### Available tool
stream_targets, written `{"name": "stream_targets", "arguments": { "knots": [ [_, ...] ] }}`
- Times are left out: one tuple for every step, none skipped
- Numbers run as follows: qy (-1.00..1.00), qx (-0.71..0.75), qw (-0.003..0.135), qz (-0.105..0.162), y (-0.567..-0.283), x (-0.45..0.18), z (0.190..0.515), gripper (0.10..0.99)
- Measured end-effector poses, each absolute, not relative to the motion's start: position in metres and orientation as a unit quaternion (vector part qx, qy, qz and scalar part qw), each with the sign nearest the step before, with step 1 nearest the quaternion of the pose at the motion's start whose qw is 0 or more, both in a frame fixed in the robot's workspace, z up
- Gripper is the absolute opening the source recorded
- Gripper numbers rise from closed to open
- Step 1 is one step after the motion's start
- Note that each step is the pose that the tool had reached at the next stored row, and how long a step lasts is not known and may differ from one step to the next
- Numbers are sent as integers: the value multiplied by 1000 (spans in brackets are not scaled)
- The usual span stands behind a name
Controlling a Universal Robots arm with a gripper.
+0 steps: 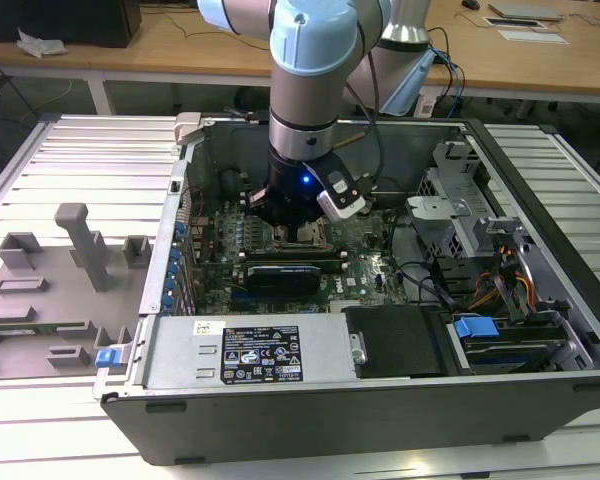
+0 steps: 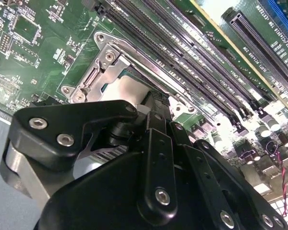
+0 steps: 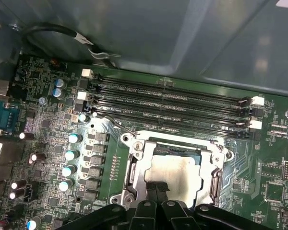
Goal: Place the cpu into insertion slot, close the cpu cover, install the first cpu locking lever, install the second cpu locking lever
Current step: 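Close the cpu cover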
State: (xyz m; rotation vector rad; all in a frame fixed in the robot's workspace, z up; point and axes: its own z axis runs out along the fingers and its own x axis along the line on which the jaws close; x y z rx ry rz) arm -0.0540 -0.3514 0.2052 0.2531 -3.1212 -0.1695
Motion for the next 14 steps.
{"name": "stream_targets", "arguments": {
  "knots": [
    [-995, 81, 3, -55, -351, -54, 205, 106],
    [-995, 81, 3, -55, -351, -54, 205, 106],
    [-995, 81, 3, -55, -351, -54, 204, 106],
    [-995, 81, 3, -56, -351, -54, 204, 106],
    [-995, 81, 3, -56, -351, -54, 204, 106],
    [-995, 81, 2, -56, -351, -54, 204, 106],
    [-995, 81, 3, -56, -351, -54, 204, 106],
    [-995, 81, 3, -56, -351, -53, 204, 106],
    [-995, 81, 3, -56, -351, -53, 204, 106],
    [-995, 81, 2, -56, -350, -53, 205, 106],
    [-995, 81, 2, -56, -350, -53, 207, 106],
    [-995, 81, 3, -56, -351, -53, 210, 106],
    [-995, 81, 2, -56, -350, -53, 211, 106],
    [-995, 81, 3, -56, -351, -53, 213, 106]
  ]
}}
